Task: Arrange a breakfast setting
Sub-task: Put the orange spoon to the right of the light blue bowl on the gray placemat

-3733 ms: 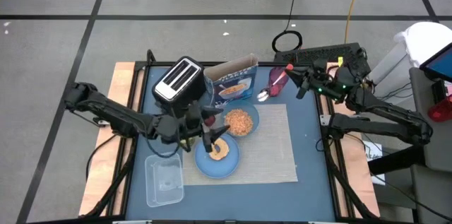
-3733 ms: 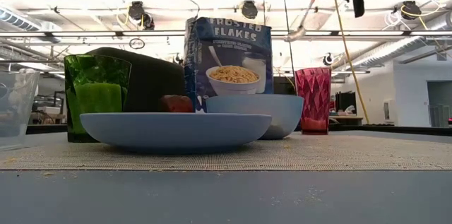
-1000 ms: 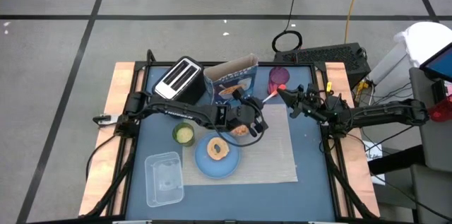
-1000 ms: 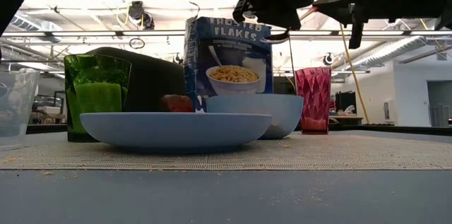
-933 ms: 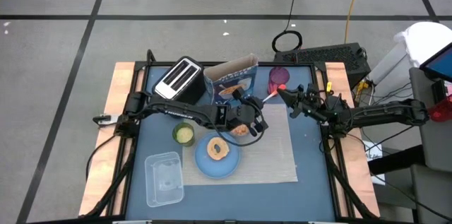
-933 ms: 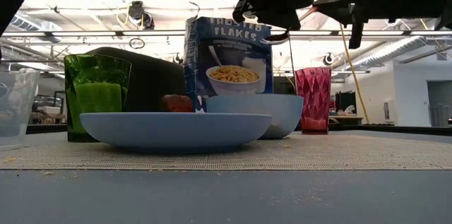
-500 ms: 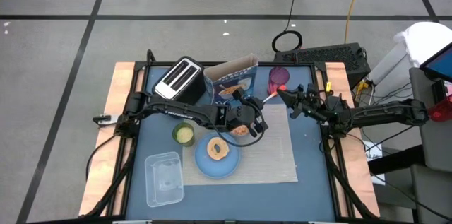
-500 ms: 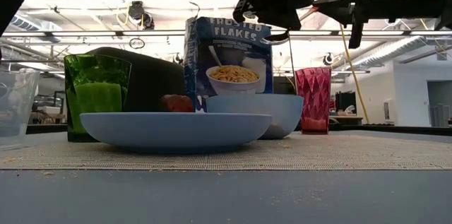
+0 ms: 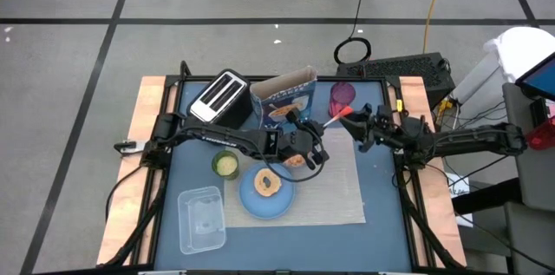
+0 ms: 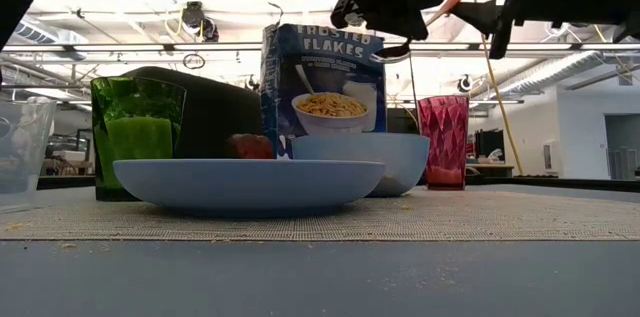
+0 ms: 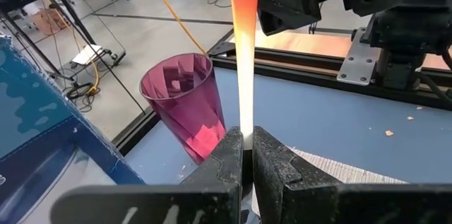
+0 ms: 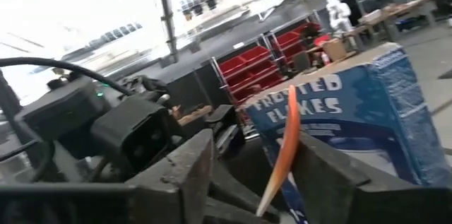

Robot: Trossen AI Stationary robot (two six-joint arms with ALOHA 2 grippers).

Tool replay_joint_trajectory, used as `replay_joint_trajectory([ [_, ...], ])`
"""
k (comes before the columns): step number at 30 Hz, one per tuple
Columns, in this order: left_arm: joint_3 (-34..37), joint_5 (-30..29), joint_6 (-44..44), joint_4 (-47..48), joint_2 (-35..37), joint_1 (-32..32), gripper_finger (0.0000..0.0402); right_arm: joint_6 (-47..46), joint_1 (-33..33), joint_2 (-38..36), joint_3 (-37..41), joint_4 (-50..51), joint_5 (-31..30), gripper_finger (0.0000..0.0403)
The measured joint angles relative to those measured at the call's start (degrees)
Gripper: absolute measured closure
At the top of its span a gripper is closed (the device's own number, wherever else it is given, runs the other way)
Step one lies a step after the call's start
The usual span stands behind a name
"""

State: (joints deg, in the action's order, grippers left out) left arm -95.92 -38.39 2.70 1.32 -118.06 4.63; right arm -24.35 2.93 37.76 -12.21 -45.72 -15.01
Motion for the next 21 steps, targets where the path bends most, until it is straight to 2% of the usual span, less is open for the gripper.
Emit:
replay_joint_trajectory([
  [4, 0.00, 0.13, 0.00, -0.08, 0.04, 0.28, 0.0385, 0.62, 0.01, -2.31, 0.00, 1.66, 2.23, 0.0195],
  [9, 0.00, -0.05, 0.02, 0.25, 0.04, 0.88, 0.0385, 1.72, 0.01, -5.74, 0.00, 4.99, 3.48, 0.0167],
  [13, 0.00, 0.90, -0.66, 0.24, 0.04, 1.51, 0.0385, 3.07, 0.01, -8.80, 0.00, 5.28, 3.50, 0.0159],
  [21, 0.02, 7.91, -0.77, 0.29, 0.04, 3.33, 0.0385, 4.17, 0.01, -15.08, 0.00, 5.77, 3.50, 0.0159],
])
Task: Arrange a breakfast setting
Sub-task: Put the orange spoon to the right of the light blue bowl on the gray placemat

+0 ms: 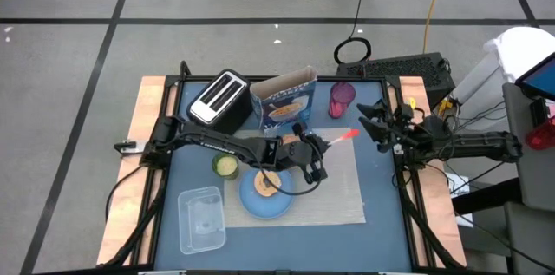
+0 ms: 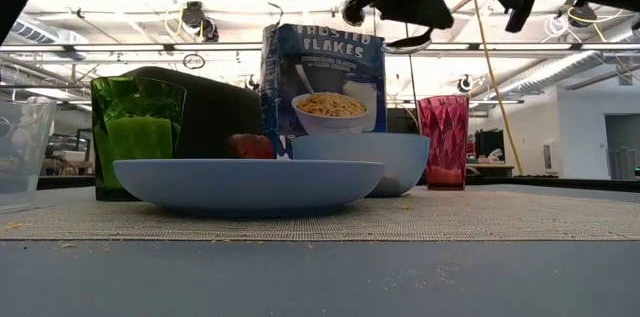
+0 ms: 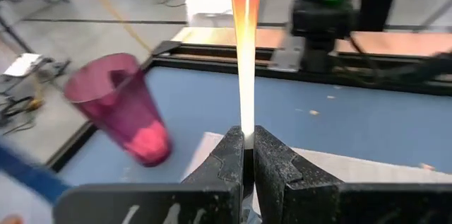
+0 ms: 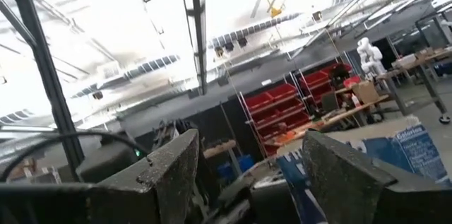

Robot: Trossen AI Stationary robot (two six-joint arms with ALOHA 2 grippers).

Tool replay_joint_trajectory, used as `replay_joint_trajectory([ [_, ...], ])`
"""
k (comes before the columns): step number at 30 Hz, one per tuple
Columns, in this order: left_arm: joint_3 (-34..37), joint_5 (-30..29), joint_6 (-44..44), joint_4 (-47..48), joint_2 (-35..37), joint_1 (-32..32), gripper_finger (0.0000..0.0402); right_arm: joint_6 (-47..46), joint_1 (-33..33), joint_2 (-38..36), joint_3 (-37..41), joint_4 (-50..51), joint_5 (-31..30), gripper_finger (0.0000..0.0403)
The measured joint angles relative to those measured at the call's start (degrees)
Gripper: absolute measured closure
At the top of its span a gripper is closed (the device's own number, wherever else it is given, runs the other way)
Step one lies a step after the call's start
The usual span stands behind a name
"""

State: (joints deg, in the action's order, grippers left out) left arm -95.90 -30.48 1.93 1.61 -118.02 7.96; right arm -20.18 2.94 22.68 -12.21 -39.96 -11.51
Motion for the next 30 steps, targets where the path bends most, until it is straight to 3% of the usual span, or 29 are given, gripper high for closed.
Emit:
replay_joint_trajectory([
  [7, 0.00, 10.90, -2.23, -0.16, 0.00, 0.88, 0.0385, -0.10, 0.00, -2.74, 0.00, 2.00, 0.05, 0.0159],
  [13, 0.00, 22.90, -10.37, -2.84, -0.01, 1.08, 0.0385, -5.89, 0.11, -3.08, 0.00, 6.42, 5.69, 0.0159],
  [22, -5.18, 28.61, -23.58, -1.84, -0.04, 0.01, 0.0385, -11.66, 0.99, -3.08, 0.00, 8.60, 11.70, 0.0160],
  [30, -10.84, 33.38, -36.28, 5.11, -0.04, -2.10, 0.0385, -12.34, 3.72, -4.20, 0.00, 8.07, 11.76, 0.0160],
])
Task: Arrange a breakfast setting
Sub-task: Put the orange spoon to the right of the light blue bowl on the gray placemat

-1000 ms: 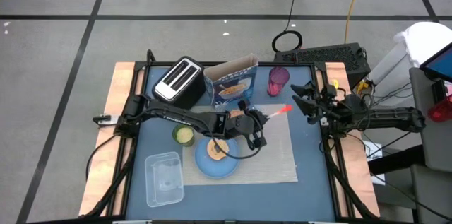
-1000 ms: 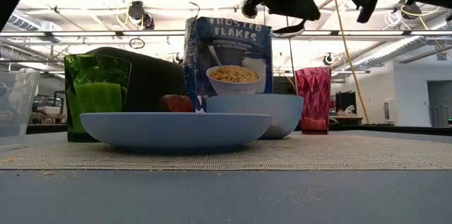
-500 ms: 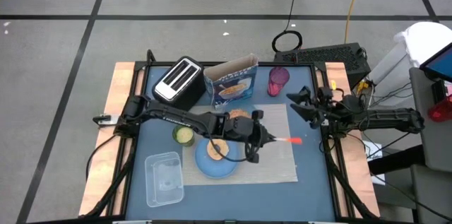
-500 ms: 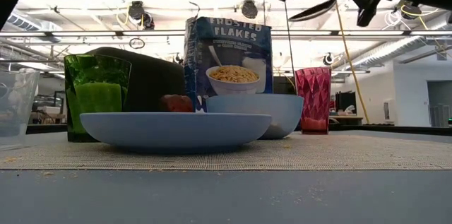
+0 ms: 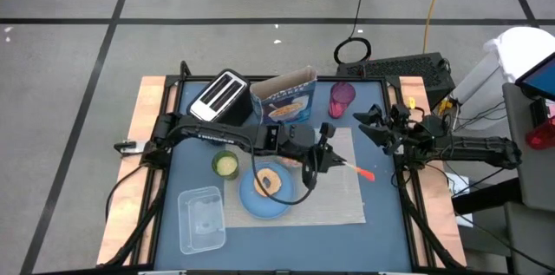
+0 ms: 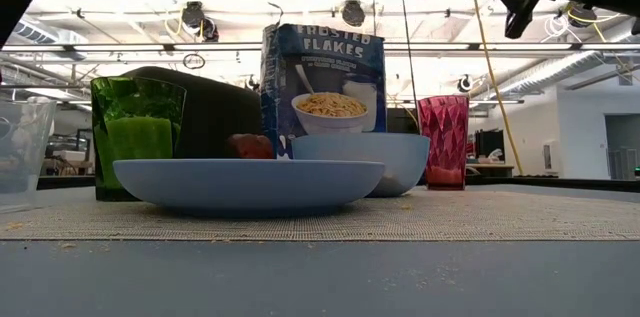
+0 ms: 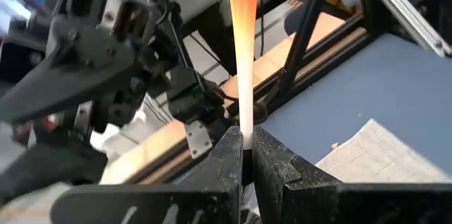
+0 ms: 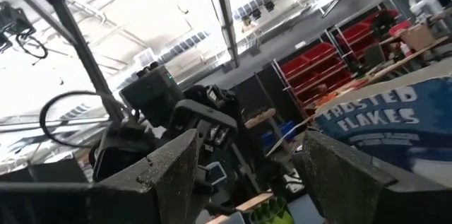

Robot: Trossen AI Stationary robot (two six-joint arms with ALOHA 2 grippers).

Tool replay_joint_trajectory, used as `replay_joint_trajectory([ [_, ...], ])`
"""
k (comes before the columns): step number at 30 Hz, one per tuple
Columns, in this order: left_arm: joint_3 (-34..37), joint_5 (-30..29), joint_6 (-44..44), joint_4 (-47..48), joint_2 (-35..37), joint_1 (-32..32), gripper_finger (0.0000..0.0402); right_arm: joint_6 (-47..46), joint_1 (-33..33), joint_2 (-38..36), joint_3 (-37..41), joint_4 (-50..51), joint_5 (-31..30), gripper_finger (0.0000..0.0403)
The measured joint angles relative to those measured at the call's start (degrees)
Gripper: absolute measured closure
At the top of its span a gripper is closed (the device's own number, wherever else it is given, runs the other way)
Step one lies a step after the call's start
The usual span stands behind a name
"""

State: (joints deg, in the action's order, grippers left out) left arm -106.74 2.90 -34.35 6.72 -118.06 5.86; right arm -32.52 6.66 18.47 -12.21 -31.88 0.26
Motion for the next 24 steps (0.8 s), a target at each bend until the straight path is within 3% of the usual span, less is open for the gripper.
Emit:
replay_joint_trajectory([
  [10, -0.39, 1.84, -13.06, 0.94, 0.00, -4.50, 0.0385, -4.53, 2.98, -0.21, -0.02, 0.03, 0.04, 0.0160],
  [18, -0.39, 7.72, -14.01, 4.51, 0.00, -8.93, 0.0385, -4.66, 3.29, -0.21, -0.02, 0.04, 0.06, 0.0160],
  [24, -0.39, 8.02, -16.32, 12.57, 0.00, -10.38, 0.0385, -7.92, 3.29, -0.21, -0.04, 2.13, 0.55, 0.0160],
])
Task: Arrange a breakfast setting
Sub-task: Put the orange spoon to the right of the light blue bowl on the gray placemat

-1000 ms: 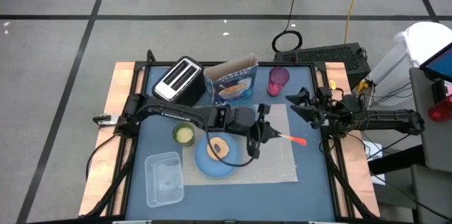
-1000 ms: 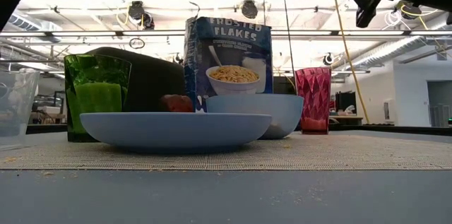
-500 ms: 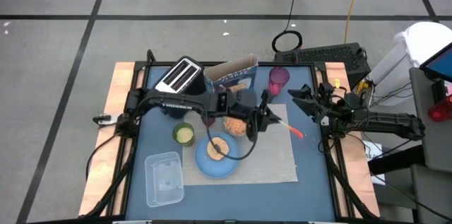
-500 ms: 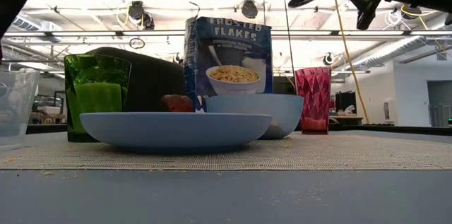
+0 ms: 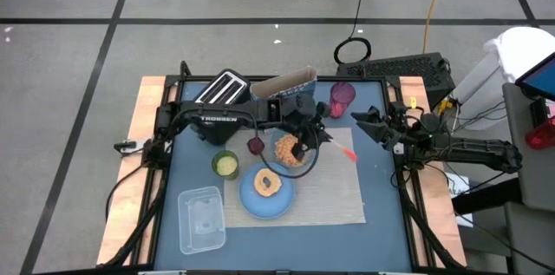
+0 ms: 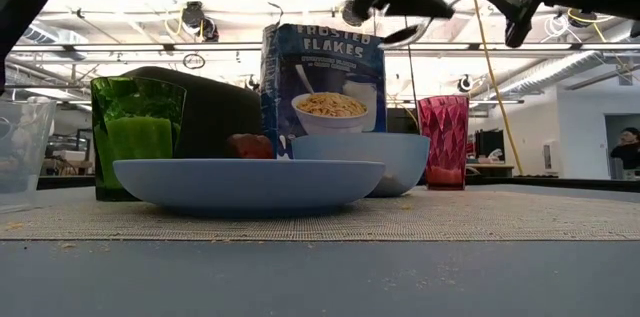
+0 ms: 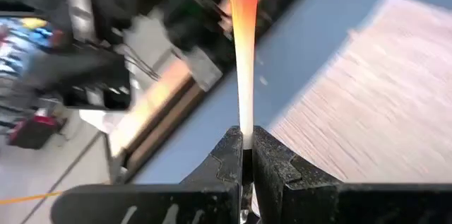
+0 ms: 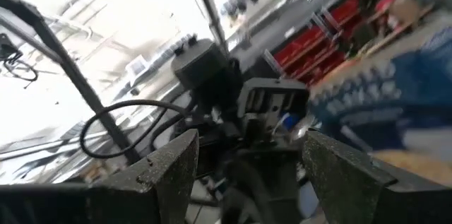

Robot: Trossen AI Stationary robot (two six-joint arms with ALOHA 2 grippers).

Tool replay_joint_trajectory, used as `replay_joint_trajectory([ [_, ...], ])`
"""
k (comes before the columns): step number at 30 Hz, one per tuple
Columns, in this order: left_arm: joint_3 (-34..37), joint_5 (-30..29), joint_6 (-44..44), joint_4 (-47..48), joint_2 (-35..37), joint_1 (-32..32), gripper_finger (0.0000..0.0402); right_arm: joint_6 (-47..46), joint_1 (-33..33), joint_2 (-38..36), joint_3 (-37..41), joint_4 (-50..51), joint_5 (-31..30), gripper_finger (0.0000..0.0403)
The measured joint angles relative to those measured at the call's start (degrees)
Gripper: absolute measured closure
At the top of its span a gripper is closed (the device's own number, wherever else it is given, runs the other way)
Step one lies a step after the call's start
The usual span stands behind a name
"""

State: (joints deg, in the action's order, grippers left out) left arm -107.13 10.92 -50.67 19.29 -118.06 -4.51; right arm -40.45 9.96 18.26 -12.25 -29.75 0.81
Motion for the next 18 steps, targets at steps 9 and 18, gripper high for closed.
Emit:
replay_joint_trajectory([
  [9, 0.00, -0.05, -5.87, 8.05, -0.02, 0.19, 0.0385, -10.10, 0.11, 1.23, 0.00, 12.24, 8.87, 0.0161],
  [18, 0.00, -0.35, -6.04, 8.15, -0.02, 0.17, 0.0385, -18.40, 0.09, 7.34, 0.00, 14.86, 15.34, 0.0161],
])
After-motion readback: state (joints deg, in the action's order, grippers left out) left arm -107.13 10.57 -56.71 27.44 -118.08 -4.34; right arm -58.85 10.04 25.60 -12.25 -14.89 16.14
